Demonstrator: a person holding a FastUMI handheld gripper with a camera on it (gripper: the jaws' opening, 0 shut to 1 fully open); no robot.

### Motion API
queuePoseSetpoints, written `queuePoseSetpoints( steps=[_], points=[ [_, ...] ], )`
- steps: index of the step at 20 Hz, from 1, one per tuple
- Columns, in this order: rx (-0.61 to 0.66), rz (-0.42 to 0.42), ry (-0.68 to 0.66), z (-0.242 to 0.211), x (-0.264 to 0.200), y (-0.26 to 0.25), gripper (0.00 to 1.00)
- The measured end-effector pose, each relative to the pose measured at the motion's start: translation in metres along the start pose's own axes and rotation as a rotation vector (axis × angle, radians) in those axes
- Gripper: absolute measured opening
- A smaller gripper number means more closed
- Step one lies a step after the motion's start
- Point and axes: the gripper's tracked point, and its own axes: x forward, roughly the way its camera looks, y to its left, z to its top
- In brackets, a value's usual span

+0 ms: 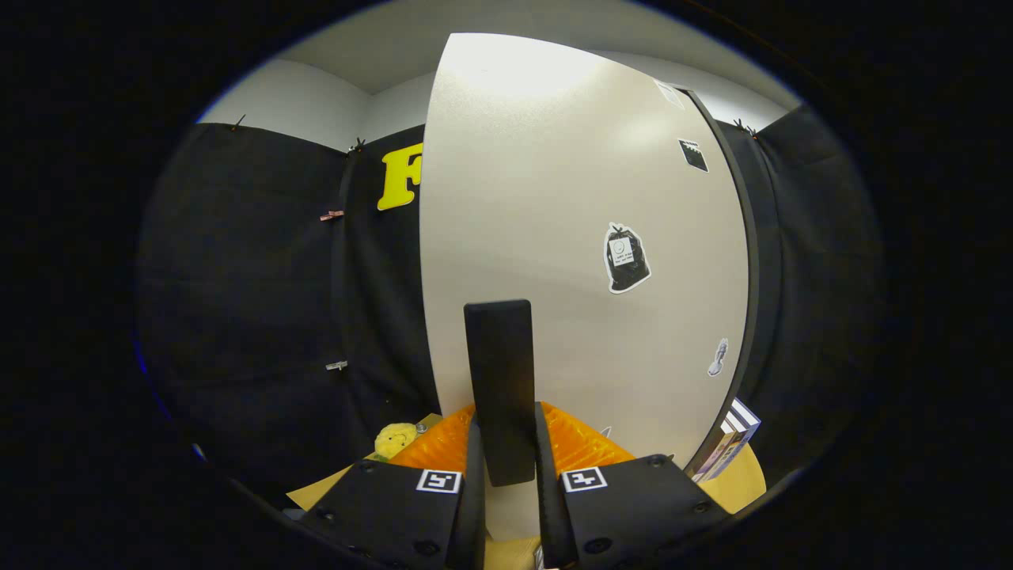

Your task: Open the shoe cabinet door, grab the shoes and put them into the shoe cabinet, then close the shoe cabinet door.

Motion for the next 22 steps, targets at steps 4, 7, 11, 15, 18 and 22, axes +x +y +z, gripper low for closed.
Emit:
queuePoseSetpoints(
  steps=[4, 7, 11, 15, 18, 22],
  points=[
    [0.008, 0.037, 0.008, 0.001, -0.028, -0.015, 0.31],
    [0.001, 0.049, 0.008, 0.003, -0.05, -0.03, 0.31],
    [0.002, 0.04, -0.007, 0.005, -0.078, -0.052, 0.31],
    [0.006, 0.024, -0.009, 0.007, -0.095, -0.07, 0.31],
    [0.007, 0.004, -0.01, 0.007, -0.103, -0.08, 0.31],
    [0.024, -0.028, -0.013, 0.008, -0.111, -0.091, 0.3]
  ],
)
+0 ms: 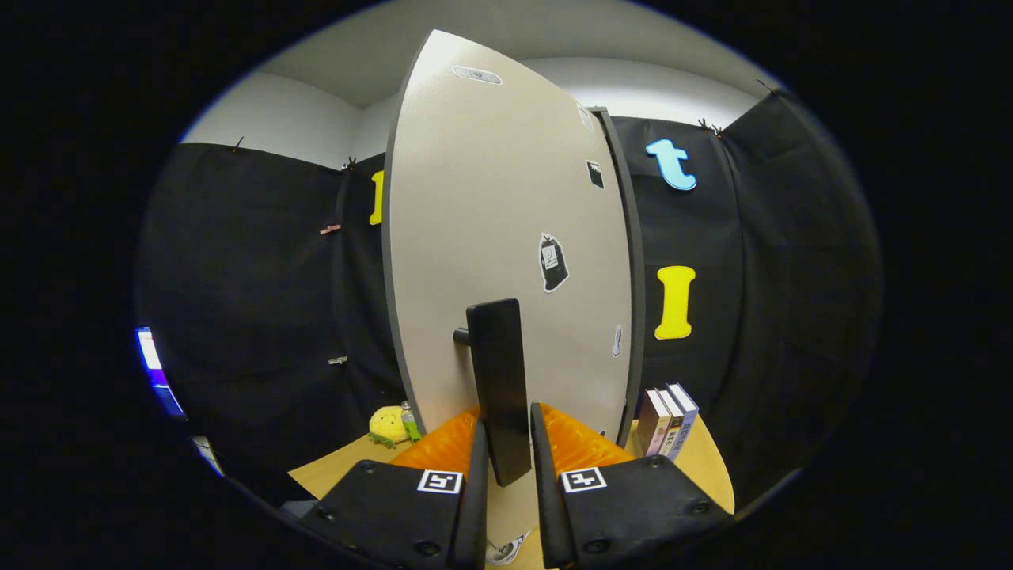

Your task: Open the shoe cabinet door, grab the shoes and put them into the shoe cabinet, then close the shoe cabinet door.

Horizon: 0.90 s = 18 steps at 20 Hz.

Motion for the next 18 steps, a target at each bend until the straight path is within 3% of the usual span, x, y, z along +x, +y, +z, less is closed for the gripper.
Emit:
queuePoseSetpoints(
  steps=[10, 18],
  points=[
    [0.047, -0.117, -0.004, 0.001, -0.021, -0.033, 0.3],
    [-0.008, -0.286, -0.043, 0.016, -0.084, -0.069, 0.28]
  ],
)
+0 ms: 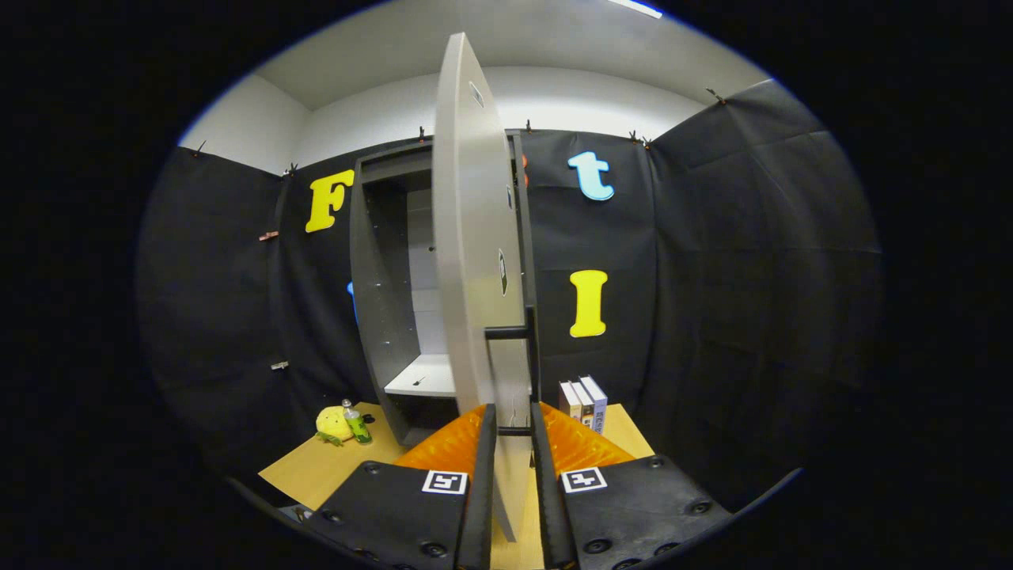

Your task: Open the shoe cabinet door, grab the shoes and put them into the shoe cabinet, then close the shoe cabinet door.

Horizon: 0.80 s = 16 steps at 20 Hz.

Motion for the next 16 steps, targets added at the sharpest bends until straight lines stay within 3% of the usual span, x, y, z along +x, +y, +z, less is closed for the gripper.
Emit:
queuePoseSetpoints(
  steps=[6, 16],
  points=[
    [0.008, -0.058, -0.015, 0.004, -0.022, -0.025, 0.25],
    [0.018, 0.029, 0.095, -0.051, -0.007, 0.037, 0.25]
  ],
)
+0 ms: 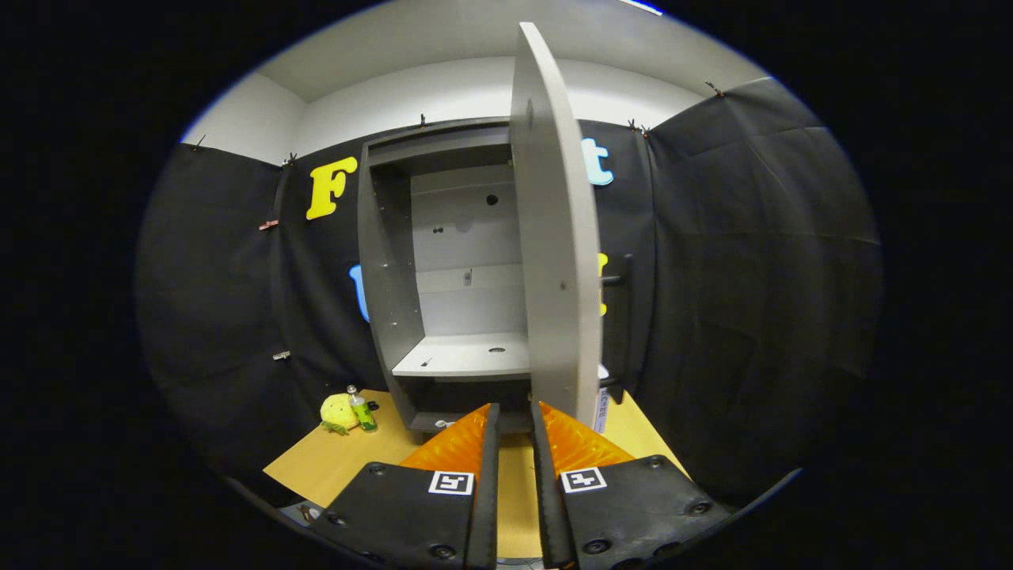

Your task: Open the shoe cabinet door, grab the shoes and put them into the shoe cabinet, then close the shoe cabinet door.

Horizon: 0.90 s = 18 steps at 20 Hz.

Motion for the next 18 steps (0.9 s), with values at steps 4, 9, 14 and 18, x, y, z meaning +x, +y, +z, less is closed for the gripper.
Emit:
queuePoseSetpoints(
  steps=[4, 9, 14, 18],
  points=[
    [0.008, 0.033, 0.105, -0.052, 0.028, 0.042, 0.26],
    [0.017, 0.034, 0.248, -0.133, 0.07, 0.079, 0.26],
    [0.02, -0.006, 0.399, -0.228, 0.103, 0.098, 0.26],
    [0.048, -0.063, 0.537, -0.314, 0.111, 0.098, 0.26]
  ],
)
